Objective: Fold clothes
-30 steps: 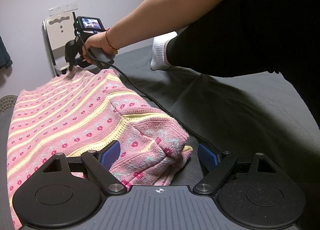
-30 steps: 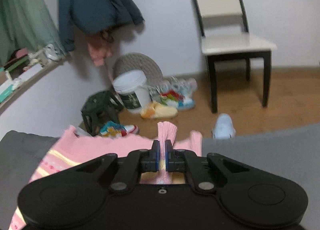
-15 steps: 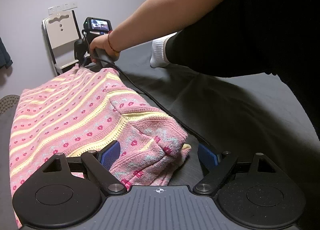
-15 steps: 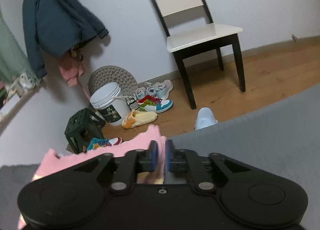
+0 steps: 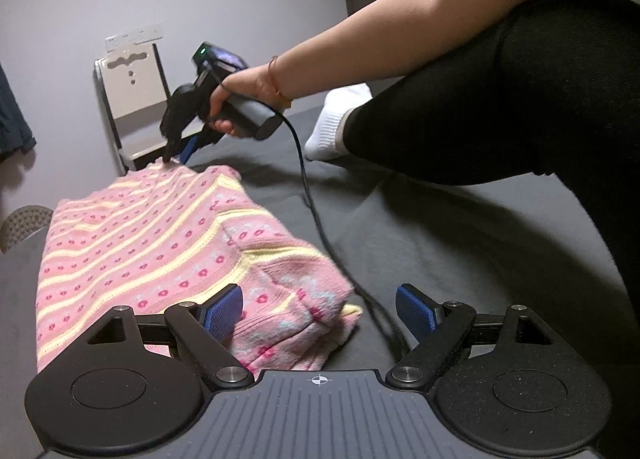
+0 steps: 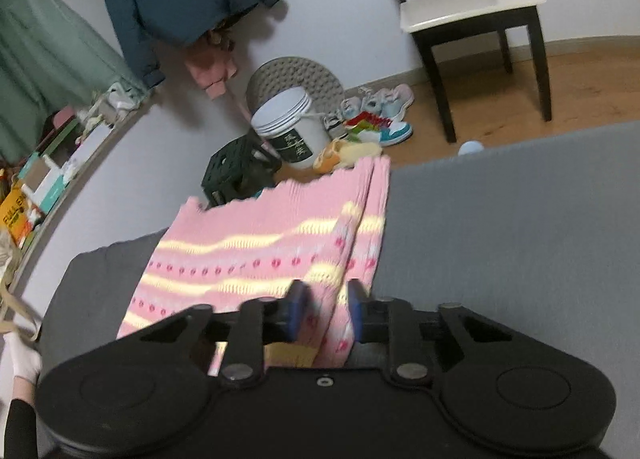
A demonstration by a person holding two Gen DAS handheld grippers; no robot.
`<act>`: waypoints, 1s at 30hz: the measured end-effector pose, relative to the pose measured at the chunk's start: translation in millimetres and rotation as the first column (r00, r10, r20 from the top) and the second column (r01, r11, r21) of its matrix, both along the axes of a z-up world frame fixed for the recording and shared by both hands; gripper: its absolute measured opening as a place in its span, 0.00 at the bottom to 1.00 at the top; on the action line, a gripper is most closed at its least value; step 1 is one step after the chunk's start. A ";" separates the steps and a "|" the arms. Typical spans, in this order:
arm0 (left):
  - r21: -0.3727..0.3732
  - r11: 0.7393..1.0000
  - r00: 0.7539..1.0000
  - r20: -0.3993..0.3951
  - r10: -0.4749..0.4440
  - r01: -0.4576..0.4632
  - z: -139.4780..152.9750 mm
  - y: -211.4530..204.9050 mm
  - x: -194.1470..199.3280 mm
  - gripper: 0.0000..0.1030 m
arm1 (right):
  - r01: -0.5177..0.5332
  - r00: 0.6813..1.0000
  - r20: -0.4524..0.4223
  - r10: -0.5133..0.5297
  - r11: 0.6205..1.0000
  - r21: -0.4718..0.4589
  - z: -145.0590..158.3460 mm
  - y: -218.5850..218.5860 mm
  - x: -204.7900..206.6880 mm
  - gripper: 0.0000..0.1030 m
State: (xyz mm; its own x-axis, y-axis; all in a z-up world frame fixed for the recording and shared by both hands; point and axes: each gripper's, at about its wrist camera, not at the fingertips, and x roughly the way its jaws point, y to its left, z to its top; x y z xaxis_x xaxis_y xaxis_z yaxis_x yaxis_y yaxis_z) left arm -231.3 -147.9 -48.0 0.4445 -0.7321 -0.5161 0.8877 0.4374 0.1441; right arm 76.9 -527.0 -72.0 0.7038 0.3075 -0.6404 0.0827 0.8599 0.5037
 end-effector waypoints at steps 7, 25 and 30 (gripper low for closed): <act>0.051 0.999 1.000 0.004 -0.001 0.001 -1.0 -3.2 -6.5 0.82 | 0.092 0.996 0.007 -0.092 0.996 0.009 -1.2 -12.0 -9.0 0.07; 0.057 0.995 0.995 -0.036 0.089 -0.087 8.1 4.8 1.0 0.82 | 0.015 0.997 -0.080 -0.007 0.995 0.101 -0.6 -11.1 -56.4 0.27; 0.091 0.993 0.997 -0.019 0.073 -0.071 6.0 -0.5 -3.5 0.82 | -0.137 0.990 -0.037 0.140 0.989 0.057 5.6 12.0 -56.8 0.27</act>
